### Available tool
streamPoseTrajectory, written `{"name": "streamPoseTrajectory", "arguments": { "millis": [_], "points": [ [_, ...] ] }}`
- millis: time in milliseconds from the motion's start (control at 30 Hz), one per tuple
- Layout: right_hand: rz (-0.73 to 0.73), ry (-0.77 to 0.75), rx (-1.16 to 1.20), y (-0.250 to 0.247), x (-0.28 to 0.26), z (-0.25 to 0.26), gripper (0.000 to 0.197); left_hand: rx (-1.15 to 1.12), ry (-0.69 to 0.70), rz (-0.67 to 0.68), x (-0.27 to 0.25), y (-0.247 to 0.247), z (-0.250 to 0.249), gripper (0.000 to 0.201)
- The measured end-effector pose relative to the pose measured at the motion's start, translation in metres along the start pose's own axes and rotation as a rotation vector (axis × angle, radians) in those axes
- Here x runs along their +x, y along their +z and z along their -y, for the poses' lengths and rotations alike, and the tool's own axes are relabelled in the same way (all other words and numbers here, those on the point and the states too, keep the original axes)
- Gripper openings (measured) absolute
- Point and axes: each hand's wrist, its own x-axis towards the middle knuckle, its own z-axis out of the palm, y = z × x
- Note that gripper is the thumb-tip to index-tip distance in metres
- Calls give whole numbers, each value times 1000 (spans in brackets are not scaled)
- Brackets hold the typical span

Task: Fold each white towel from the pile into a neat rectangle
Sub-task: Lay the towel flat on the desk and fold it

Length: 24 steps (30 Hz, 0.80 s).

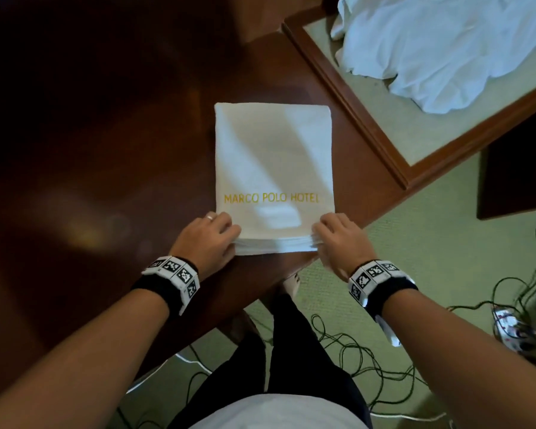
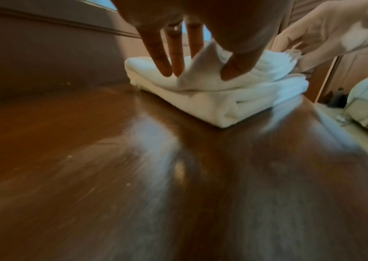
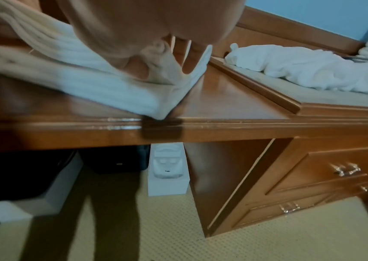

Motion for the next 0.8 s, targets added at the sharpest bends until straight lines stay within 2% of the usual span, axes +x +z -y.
{"name": "streamPoseTrajectory", "arguments": {
  "millis": [67,133,233,300,333,433,500,667,733,800],
  "points": [
    [-47,45,64,-4,-1,-2,29,-27,-36,-100,0,-4,-8,21],
    [-69,24,60,-5,-5,-5,26,-46,-43,-161,-6,-2,-15,22],
    [65,-49,-2,1,-19,-9,34,-44,2,-57,-18,8,-24,28],
    [134,-53,-14,2,-24,-11,42,-52,-34,31,-19,12,-26,41],
    [132,-44,-15,1,-23,-10,42,-51,-54,41,-17,12,-27,43],
    [20,11,-26,-4,-15,-6,31,7,-62,-23,-11,9,-34,26],
    [-32,42,-49,-3,-17,-1,26,15,-79,-58,-14,12,-40,25],
    [93,77,-76,-3,-37,4,25,-109,-52,113,-24,17,-44,35],
    [3,74,-16,-13,-26,3,21,-148,-52,45,-15,8,-39,39],
    [-153,96,32,-18,-2,3,20,-146,-96,-119,5,-1,-33,41]
  ]
}}
